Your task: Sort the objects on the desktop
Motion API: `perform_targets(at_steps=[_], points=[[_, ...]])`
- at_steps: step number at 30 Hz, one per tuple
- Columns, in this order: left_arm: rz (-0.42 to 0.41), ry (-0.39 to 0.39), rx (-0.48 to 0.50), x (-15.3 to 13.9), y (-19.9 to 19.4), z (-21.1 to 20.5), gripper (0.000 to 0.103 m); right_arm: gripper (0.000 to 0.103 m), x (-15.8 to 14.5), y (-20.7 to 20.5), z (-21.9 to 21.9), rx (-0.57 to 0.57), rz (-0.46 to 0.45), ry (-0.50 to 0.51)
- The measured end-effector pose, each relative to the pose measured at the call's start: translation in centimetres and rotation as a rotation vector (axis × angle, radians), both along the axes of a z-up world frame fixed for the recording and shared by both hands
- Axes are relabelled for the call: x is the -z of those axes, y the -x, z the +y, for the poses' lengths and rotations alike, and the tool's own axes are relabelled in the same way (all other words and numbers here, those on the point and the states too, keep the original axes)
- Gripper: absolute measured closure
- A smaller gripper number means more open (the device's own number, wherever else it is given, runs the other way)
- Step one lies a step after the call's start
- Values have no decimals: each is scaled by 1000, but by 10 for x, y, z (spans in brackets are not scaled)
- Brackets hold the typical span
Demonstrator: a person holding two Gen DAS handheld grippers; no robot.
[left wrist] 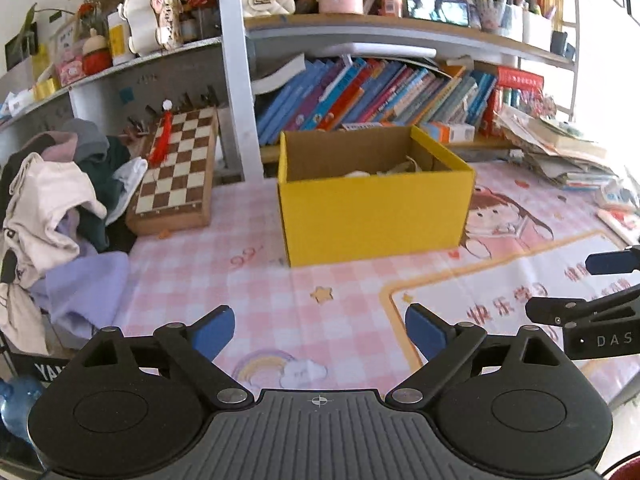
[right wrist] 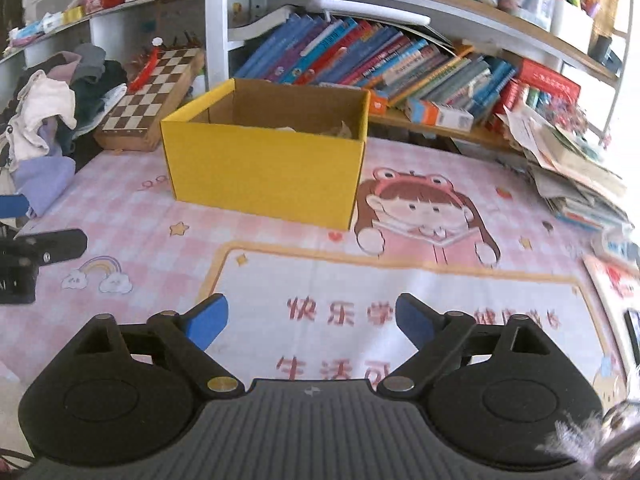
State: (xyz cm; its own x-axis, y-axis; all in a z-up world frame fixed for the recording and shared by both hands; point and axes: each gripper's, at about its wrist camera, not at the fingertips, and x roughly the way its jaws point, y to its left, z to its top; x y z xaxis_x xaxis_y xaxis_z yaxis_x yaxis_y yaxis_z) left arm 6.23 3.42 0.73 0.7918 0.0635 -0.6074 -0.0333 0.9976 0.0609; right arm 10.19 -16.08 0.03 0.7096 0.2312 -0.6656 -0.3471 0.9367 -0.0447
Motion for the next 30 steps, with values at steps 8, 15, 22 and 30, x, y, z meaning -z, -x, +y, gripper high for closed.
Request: perform_targets(at_steps=[8, 15, 22, 30], points=[[19, -3, 26, 7, 19, -6, 4, 4, 11, 29, 14, -21, 22, 10], [60, 13, 25, 14, 28, -4, 3, 2, 12, 37, 13, -12, 33, -2], [73, 25, 30, 18, 35, -3, 3, 0, 12, 44, 13, -6, 40, 8], [80, 31, 37, 19, 37, -5, 3, 0, 15, 45, 14, -12, 51, 22]])
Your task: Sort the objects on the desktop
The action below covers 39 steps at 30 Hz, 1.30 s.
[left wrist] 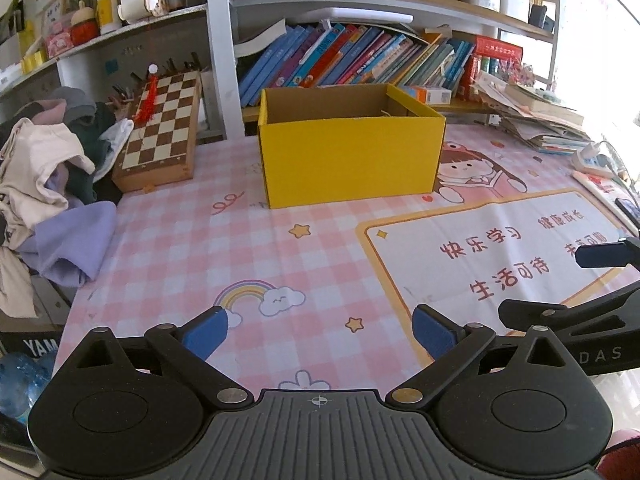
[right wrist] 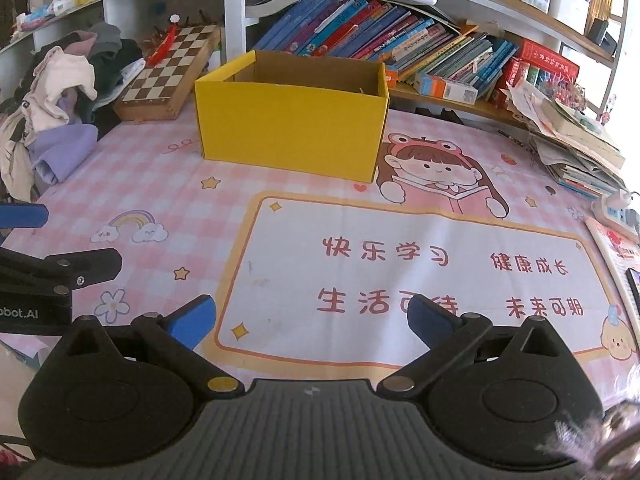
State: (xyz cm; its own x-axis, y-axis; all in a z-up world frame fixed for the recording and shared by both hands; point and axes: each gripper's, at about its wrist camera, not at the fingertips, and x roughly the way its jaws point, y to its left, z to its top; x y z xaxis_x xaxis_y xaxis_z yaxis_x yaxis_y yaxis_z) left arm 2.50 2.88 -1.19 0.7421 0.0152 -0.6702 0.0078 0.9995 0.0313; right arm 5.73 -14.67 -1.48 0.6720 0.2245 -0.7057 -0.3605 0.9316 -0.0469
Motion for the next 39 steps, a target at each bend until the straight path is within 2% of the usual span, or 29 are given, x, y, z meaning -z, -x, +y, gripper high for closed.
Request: perform_targets(at_steps=[17, 39], points=[[1, -19, -13, -1, 4, -3, 0, 0, 3, 0, 2, -38, 9, 20], [1, 8, 8, -3, 4, -3, 0, 0, 2, 4, 5, -30, 7, 26]])
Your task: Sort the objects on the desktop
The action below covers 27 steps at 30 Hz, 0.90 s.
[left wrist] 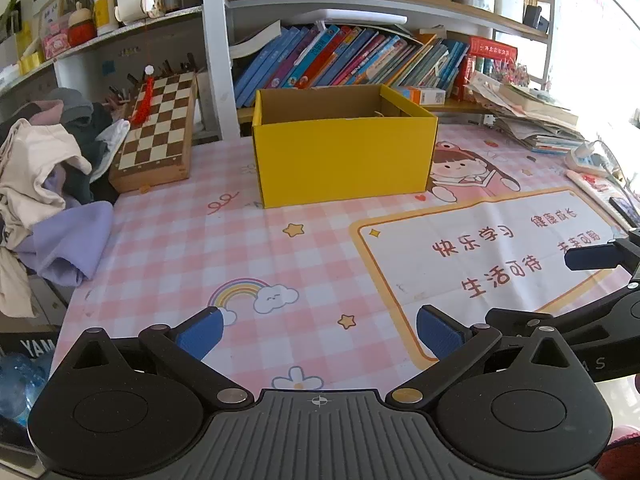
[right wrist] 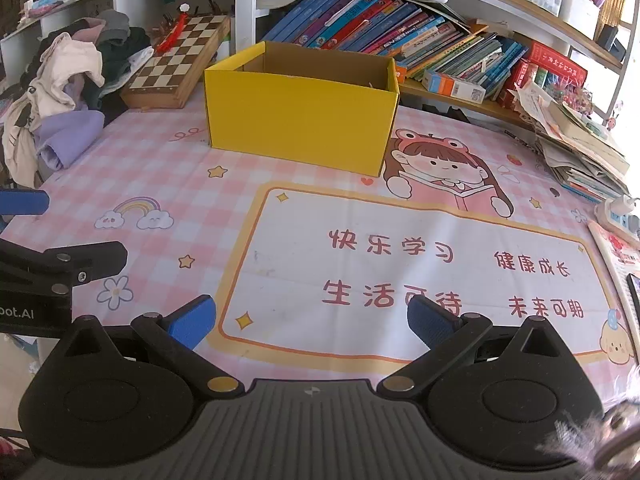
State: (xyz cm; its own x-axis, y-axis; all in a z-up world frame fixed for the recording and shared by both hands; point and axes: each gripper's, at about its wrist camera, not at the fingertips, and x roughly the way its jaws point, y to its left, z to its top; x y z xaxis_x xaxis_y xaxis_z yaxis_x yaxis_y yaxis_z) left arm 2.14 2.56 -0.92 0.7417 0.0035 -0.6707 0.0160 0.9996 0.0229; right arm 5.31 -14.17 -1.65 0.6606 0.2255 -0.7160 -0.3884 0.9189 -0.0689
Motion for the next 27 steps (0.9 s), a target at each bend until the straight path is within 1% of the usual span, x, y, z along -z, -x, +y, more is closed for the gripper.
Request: perform_targets(at_steps=[7, 27], points=[[17, 15, 2, 2, -2, 2, 0, 0, 0, -1, -3, 2, 4, -4], [1, 14, 16, 3, -3, -3, 0, 0, 1, -6, -7, 8, 17, 3]])
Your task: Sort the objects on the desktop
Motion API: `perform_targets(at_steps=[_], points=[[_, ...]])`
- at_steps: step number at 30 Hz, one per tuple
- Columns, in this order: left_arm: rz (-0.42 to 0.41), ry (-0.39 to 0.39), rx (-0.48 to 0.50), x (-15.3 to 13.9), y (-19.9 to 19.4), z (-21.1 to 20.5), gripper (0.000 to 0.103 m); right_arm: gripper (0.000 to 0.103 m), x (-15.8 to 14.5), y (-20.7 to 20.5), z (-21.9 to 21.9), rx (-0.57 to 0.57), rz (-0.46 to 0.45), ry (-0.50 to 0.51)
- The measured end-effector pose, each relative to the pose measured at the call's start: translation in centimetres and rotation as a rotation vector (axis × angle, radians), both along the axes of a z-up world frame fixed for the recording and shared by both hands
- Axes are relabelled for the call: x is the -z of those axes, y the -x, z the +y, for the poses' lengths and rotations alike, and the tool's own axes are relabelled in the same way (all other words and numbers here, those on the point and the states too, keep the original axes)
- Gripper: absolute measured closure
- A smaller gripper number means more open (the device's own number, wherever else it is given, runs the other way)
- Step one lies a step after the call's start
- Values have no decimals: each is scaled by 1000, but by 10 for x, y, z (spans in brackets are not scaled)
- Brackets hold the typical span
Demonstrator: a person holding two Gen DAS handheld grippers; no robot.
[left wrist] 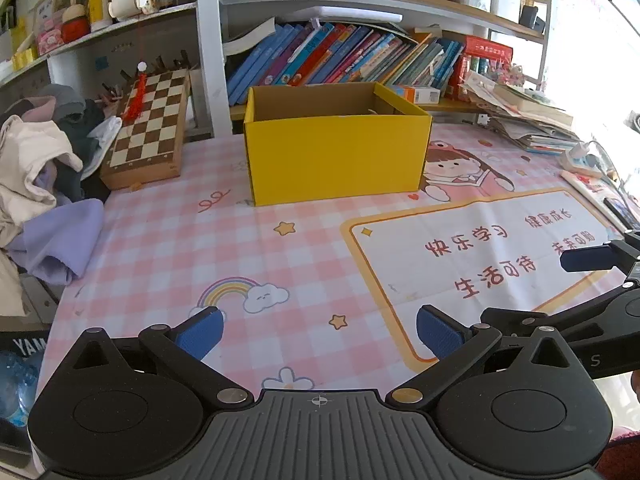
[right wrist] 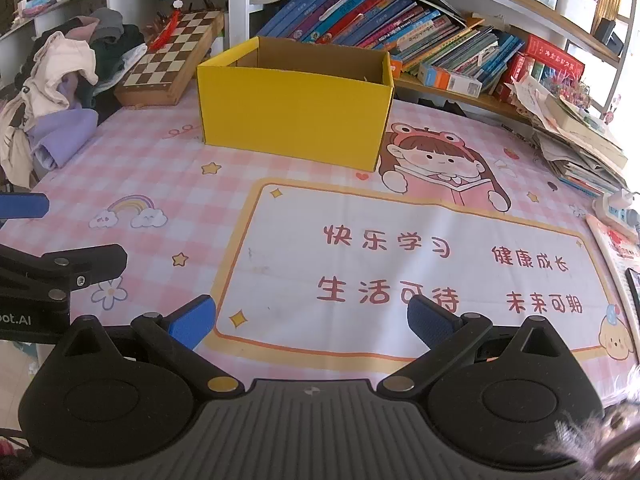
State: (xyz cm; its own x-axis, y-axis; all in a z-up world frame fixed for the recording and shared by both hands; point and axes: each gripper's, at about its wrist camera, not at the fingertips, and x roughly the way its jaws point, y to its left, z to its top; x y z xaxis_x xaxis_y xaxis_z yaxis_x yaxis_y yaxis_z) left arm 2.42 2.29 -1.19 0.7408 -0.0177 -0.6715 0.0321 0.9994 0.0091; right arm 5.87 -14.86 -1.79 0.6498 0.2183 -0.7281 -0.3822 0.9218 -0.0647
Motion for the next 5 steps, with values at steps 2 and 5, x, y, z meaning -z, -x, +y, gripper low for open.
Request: perform_targets(at_steps=[2, 5], points=[[1, 0, 0, 0, -1, 0, 0, 0, 0, -1, 0, -1, 2, 2], [2, -3, -2, 0, -3, -1, 0, 0, -1, -4, 0, -3, 7, 3]])
